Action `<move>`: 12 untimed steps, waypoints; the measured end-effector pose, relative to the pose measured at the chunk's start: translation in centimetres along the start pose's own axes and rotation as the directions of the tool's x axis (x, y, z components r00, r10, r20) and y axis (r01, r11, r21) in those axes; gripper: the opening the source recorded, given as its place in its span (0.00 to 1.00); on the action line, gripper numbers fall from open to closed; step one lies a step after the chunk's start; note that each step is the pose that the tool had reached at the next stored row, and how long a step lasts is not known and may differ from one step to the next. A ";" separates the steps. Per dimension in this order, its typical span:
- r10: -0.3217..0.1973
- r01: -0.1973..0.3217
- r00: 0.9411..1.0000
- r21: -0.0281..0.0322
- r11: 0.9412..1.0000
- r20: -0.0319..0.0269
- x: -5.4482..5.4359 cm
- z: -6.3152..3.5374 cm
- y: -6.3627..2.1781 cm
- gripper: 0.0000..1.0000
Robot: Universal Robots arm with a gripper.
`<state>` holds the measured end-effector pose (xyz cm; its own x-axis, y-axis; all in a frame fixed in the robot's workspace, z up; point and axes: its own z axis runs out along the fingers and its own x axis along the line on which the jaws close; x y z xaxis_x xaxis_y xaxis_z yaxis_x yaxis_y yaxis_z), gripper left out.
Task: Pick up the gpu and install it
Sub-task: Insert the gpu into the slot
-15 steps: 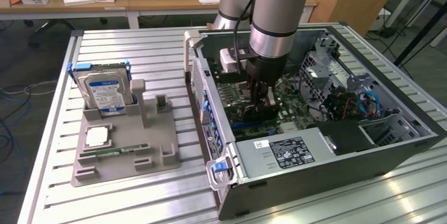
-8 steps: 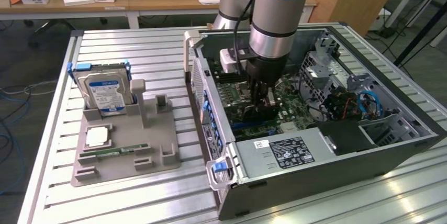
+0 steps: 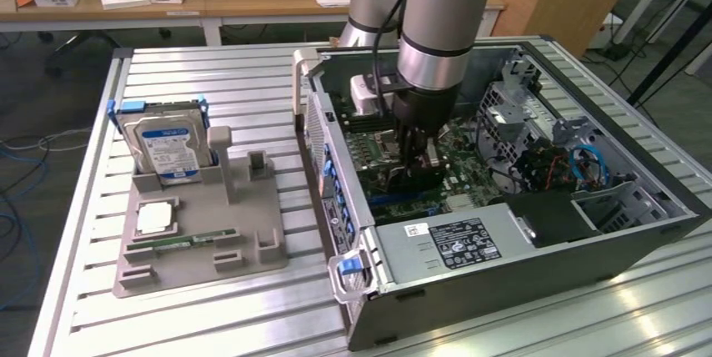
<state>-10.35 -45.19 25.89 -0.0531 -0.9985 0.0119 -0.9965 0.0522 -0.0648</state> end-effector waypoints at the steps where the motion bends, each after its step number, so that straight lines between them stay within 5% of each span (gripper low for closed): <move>1: 0.000 0.000 1.000 0.000 1.000 -0.001 0.0 -0.08 -0.02 0.26; 12: -0.001 0.001 1.000 0.002 1.000 -0.009 -0.1 0.03 -0.31 0.26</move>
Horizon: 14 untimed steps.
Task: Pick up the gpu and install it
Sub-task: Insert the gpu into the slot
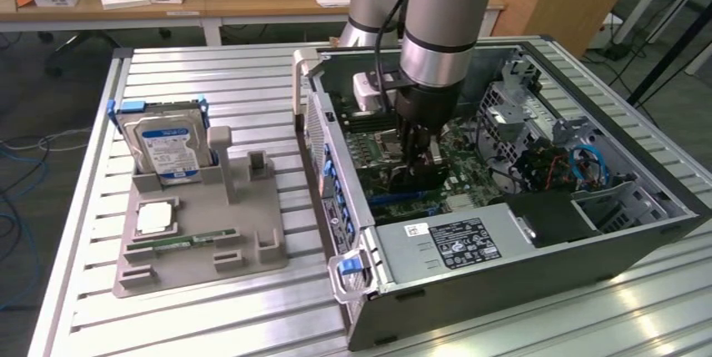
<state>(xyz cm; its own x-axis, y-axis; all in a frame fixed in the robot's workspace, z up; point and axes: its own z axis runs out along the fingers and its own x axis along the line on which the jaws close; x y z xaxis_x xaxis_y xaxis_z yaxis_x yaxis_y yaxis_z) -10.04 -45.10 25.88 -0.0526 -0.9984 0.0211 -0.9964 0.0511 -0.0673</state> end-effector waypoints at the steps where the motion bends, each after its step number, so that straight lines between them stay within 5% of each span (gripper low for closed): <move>1: 0.000 0.000 1.000 0.000 1.000 -0.001 0.0 0.03 0.01 0.26; 4: -0.003 0.003 1.000 0.001 1.000 -0.010 0.0 0.23 0.06 0.26; 14: -0.014 0.014 1.000 0.011 1.000 -0.010 -0.1 0.61 0.32 0.26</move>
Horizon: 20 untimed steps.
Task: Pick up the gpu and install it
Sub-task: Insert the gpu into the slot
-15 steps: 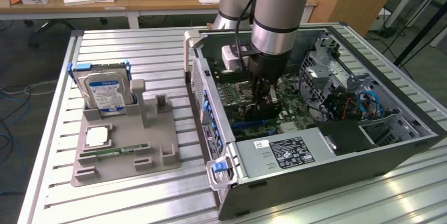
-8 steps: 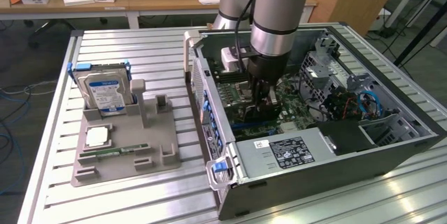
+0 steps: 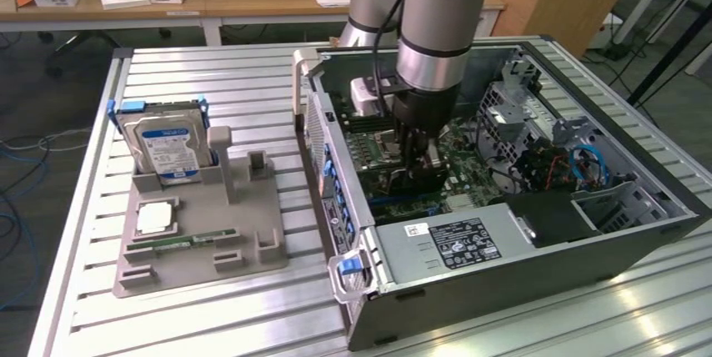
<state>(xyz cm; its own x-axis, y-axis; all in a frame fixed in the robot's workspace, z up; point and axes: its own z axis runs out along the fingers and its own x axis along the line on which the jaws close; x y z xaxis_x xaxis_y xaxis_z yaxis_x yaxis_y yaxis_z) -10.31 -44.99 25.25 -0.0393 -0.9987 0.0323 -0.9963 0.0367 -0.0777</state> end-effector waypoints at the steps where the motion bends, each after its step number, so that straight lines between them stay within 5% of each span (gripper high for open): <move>1: 0.000 0.000 1.000 0.000 1.000 0.000 0.0 0.01 0.07 0.26; 15: 0.000 0.000 1.000 0.000 1.000 0.000 -0.1 0.02 0.19 0.26; 18: -0.001 0.001 1.000 -0.027 1.000 -0.001 -0.1 0.03 0.04 0.26; 20: -0.001 0.001 1.000 -0.030 1.000 -0.001 -0.1 0.03 0.03 0.26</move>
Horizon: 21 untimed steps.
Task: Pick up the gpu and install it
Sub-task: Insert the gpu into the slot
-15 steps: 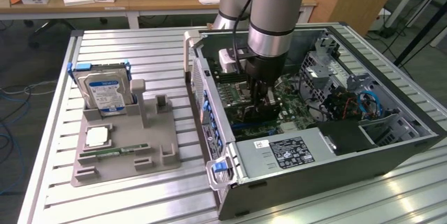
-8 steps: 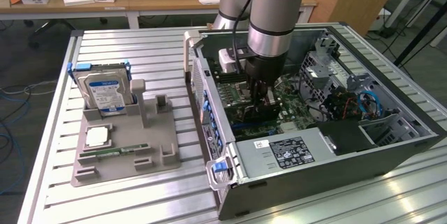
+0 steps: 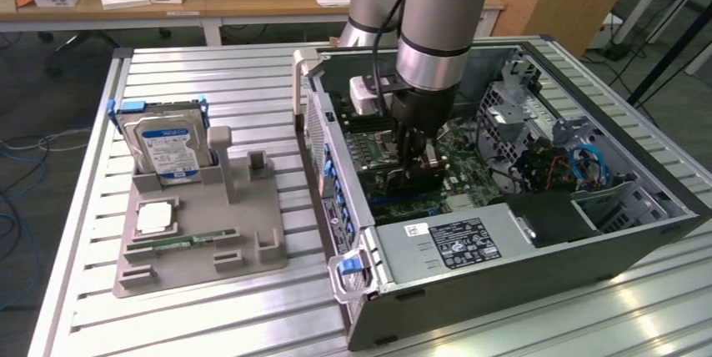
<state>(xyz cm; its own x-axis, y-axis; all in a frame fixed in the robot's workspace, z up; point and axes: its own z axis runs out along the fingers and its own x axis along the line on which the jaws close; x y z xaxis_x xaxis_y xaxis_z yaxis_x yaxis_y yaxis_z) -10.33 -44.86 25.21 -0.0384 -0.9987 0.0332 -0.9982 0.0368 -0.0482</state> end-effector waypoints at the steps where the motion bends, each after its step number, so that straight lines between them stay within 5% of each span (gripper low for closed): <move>1: 0.000 0.000 1.000 0.000 1.000 0.000 0.0 0.00 0.00 0.26; 21: -0.001 0.001 1.000 0.000 1.000 0.000 0.0 -0.62 -0.03 0.26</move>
<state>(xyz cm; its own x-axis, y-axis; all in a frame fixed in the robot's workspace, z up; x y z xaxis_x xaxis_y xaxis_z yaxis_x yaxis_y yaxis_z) -10.33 -44.86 25.83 -0.0372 -0.9988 0.0328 -0.9982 0.0356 -0.0483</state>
